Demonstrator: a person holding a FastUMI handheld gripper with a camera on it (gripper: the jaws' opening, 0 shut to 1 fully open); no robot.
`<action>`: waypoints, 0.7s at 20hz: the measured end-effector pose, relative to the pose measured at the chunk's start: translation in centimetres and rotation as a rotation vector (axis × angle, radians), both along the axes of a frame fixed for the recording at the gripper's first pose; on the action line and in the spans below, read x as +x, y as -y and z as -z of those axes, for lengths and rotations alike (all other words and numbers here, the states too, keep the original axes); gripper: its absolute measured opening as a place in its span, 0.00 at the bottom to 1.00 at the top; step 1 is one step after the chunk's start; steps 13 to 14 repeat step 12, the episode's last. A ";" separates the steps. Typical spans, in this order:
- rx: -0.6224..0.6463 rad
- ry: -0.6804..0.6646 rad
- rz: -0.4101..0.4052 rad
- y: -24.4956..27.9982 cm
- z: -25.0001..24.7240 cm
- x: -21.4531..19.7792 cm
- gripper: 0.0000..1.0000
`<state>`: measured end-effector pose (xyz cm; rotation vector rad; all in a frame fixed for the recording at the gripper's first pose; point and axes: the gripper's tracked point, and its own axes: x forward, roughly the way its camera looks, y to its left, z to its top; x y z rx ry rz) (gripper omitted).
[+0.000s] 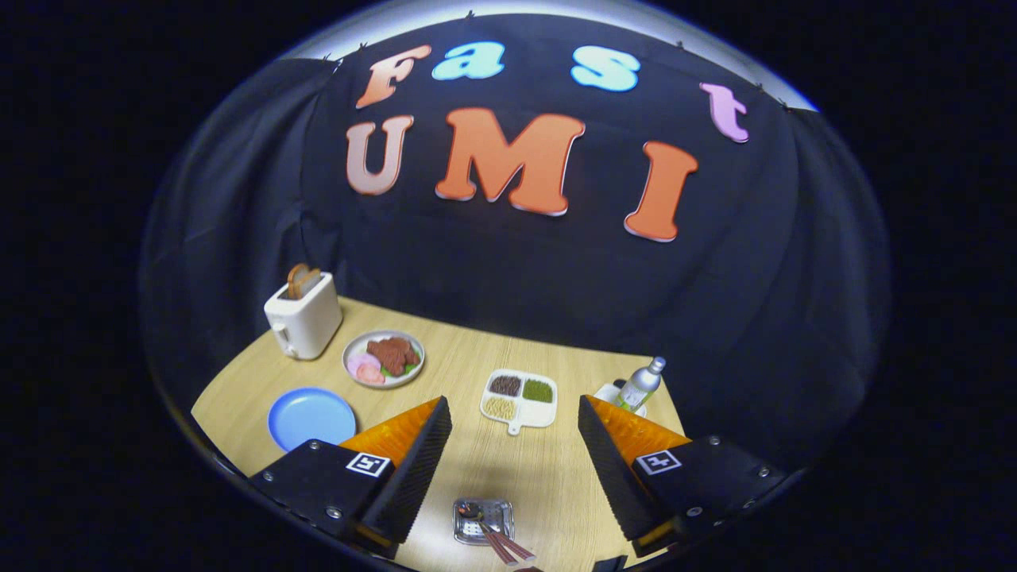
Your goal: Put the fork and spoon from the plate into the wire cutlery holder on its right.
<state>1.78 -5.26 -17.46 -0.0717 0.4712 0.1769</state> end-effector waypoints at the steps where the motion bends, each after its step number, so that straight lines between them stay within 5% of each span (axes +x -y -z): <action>1: 0.005 0.059 0.037 0.6 -1.4 0.3 0.98; 6: 0.038 0.356 0.164 3.1 -8.9 0.6 0.99; 14: 0.130 0.519 0.138 2.0 -13.6 0.1 0.99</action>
